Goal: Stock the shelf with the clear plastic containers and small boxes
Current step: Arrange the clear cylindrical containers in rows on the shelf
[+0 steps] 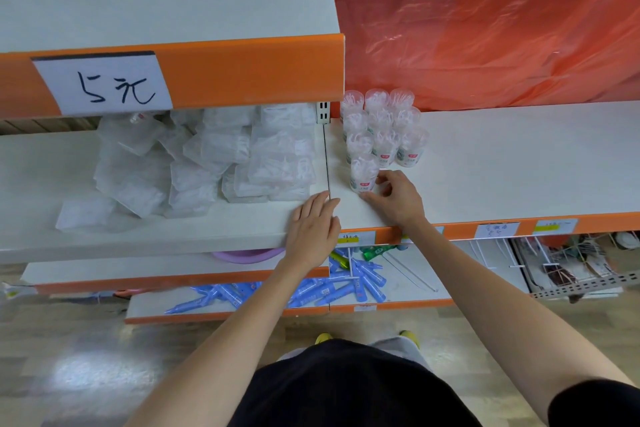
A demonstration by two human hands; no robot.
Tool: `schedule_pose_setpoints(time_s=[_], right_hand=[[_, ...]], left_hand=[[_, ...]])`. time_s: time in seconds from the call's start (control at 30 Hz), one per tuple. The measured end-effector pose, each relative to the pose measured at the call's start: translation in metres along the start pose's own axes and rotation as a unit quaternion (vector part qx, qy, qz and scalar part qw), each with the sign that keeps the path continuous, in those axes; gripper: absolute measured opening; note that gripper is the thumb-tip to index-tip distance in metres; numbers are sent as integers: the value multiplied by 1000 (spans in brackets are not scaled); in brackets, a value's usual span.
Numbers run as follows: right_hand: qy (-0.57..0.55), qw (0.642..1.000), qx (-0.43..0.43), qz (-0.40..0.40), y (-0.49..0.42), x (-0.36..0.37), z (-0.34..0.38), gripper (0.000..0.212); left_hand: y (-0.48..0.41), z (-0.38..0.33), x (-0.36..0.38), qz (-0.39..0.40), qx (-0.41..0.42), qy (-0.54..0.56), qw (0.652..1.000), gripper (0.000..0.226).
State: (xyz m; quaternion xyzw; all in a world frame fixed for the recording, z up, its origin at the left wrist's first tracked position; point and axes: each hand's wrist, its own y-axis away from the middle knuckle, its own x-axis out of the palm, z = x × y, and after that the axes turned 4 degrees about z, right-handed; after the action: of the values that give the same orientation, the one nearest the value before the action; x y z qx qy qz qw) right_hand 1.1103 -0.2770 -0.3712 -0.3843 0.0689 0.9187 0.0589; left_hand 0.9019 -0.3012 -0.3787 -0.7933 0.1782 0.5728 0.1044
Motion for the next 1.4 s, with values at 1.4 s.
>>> schedule_pose_setpoints(time_s=[1.4], right_hand=[[-33,974,-222,3,69,56,158,28]], left_hand=[[115,134,-115,-118,-80,3,990,40]])
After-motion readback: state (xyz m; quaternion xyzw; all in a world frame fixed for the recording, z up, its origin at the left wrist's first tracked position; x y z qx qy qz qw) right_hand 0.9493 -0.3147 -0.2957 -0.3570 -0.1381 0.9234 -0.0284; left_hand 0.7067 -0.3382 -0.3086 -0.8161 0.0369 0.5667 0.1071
